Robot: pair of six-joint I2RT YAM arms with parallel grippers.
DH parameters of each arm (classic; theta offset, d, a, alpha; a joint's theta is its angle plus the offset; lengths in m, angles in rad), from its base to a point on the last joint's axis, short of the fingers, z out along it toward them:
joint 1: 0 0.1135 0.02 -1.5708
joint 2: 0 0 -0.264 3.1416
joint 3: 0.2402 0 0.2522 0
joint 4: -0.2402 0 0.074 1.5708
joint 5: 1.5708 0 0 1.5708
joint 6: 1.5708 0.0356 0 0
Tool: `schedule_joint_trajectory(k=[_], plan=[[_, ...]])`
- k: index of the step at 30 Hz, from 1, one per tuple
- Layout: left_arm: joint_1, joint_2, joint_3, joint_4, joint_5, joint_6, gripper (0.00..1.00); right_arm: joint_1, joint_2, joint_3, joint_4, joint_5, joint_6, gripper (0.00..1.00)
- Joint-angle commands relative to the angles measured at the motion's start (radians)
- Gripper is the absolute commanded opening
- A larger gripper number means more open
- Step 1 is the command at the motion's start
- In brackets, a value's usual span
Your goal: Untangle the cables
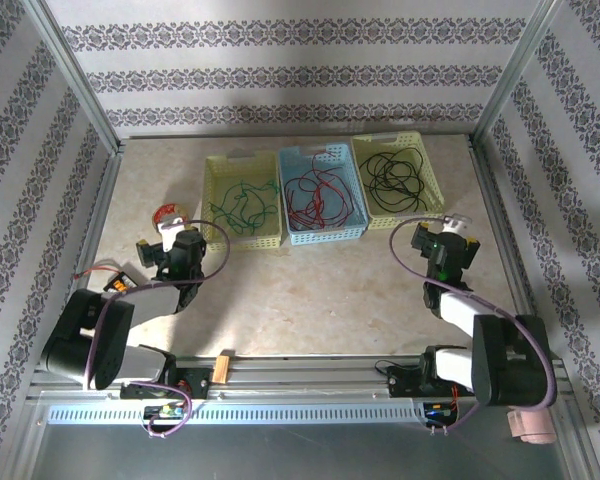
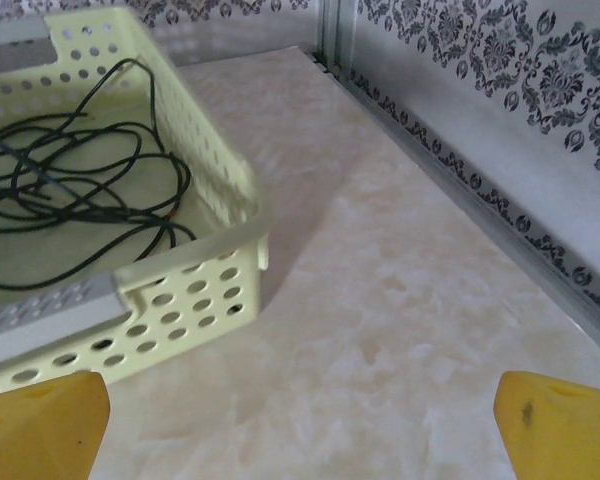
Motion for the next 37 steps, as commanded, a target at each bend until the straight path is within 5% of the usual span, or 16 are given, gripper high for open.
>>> schedule_joint_trajectory(k=[1, 2, 4, 6, 7, 10, 12, 13, 15, 17, 19, 37], plan=[[0.037, 0.055, 0.032, 0.17, 0.079, 0.08, 0.99, -0.027, 0.107, 0.012, 0.207, -0.166, 0.045, 0.98], [0.048, 0.071, 0.048, 0.168, 0.112, 0.098, 0.99, -0.019, 0.159, 0.015, 0.292, -0.169, 0.033, 0.98], [0.073, 0.109, 0.056, 0.207, 0.168, 0.116, 0.99, 0.024, 0.134, 0.051, 0.171, -0.18, -0.023, 0.98], [0.116, 0.167, 0.027, 0.35, 0.239, 0.124, 0.99, 0.06, 0.216, 0.018, 0.315, -0.259, -0.098, 0.98], [0.122, 0.141, 0.052, 0.232, 0.262, 0.089, 0.99, 0.068, 0.314, 0.002, 0.494, -0.307, -0.117, 0.99], [0.157, 0.151, 0.02, 0.309, 0.427, 0.114, 0.99, 0.059, 0.249, 0.046, 0.296, -0.317, -0.119, 0.98], [0.174, 0.166, 0.002, 0.31, 0.588, 0.132, 0.99, 0.039, 0.292, 0.052, 0.364, -0.356, -0.099, 0.98], [0.179, 0.248, -0.028, 0.492, 0.64, 0.172, 0.99, 0.032, 0.285, 0.062, 0.33, -0.354, -0.09, 0.98], [0.191, 0.179, 0.001, 0.306, 0.627, 0.12, 0.99, 0.032, 0.287, 0.062, 0.333, -0.345, -0.086, 0.98], [0.206, 0.235, -0.021, 0.464, 0.618, 0.126, 0.99, 0.04, 0.286, 0.062, 0.326, -0.322, -0.088, 0.98], [0.208, 0.198, -0.001, 0.344, 0.606, 0.099, 0.99, 0.052, 0.286, 0.063, 0.321, -0.303, -0.096, 0.98], [0.208, 0.219, -0.007, 0.401, 0.605, 0.112, 0.99, 0.044, 0.288, 0.094, 0.293, -0.388, -0.117, 0.98]])
